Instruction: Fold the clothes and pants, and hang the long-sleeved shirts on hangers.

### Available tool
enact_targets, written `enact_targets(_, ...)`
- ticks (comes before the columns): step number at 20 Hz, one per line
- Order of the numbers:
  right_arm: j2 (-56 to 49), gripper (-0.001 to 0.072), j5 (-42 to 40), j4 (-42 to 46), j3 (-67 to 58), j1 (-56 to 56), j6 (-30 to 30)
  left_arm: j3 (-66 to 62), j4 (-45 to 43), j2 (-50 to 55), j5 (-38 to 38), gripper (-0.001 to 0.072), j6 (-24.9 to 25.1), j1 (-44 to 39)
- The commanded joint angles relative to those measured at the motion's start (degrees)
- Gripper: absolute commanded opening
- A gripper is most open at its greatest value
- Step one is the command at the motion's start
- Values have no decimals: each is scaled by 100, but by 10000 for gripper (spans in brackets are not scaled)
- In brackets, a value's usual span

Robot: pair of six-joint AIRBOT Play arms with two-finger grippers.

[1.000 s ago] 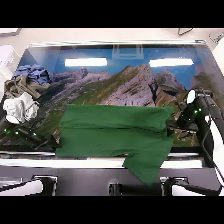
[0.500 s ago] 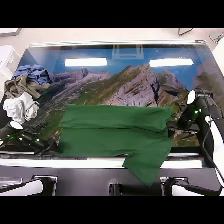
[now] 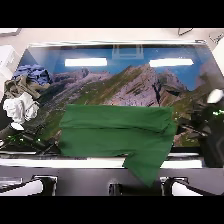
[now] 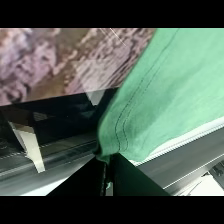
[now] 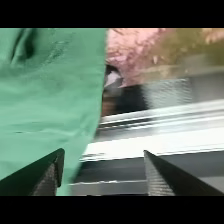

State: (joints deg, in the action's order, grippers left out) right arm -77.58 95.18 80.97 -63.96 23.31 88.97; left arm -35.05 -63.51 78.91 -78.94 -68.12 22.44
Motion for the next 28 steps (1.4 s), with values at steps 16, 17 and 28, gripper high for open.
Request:
enact_targets(16,568,491,-1456,-1679,3620,-28,-970,-4,264,-15,48,21,70,-2)
enact_targets(17,568,489,-1589,-1742,3659,-125,-970,-4,264,-15,44,21,68,-2)
enact_targets(28,1283,36,-1270,-1915,1727,-251,-254,-1399,826,-155,-426,20,-28,-72)
